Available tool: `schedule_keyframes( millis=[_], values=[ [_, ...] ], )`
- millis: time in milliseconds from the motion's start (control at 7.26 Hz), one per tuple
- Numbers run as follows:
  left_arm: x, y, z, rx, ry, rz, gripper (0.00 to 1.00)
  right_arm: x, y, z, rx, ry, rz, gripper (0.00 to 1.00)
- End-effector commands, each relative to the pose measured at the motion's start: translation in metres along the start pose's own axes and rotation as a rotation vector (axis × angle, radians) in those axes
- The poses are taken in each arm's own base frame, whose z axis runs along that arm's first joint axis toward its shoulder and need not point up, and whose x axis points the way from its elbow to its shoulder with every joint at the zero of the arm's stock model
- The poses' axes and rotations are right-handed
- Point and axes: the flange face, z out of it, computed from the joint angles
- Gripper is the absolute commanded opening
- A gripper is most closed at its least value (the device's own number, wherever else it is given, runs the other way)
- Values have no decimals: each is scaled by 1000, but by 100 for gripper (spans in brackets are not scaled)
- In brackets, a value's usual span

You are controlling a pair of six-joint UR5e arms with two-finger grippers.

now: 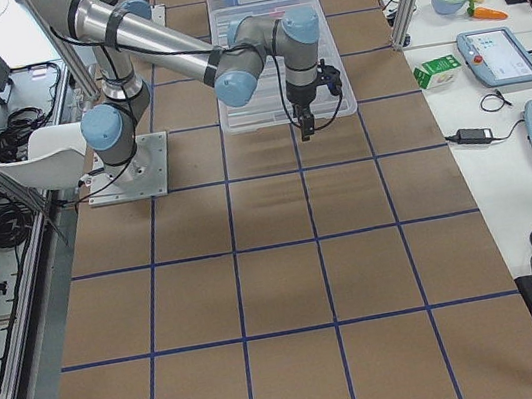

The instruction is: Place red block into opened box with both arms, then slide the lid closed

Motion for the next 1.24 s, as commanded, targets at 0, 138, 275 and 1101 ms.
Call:
schedule_keyframes(
  millis=[0,138,275,1101],
  values=[
    [0,1,-23,38,-14,-13,0,7,3,1,0,-4,0,97],
    [3,0,-45,73,-38,-8,0,8,2,0,0,-2,0,97],
    [5,2,-79,103,-55,-5,0,8,2,1,-1,-3,-2,97],
    [158,44,-233,206,-89,-57,0,7,4,-12,17,11,1,100]
  ],
)
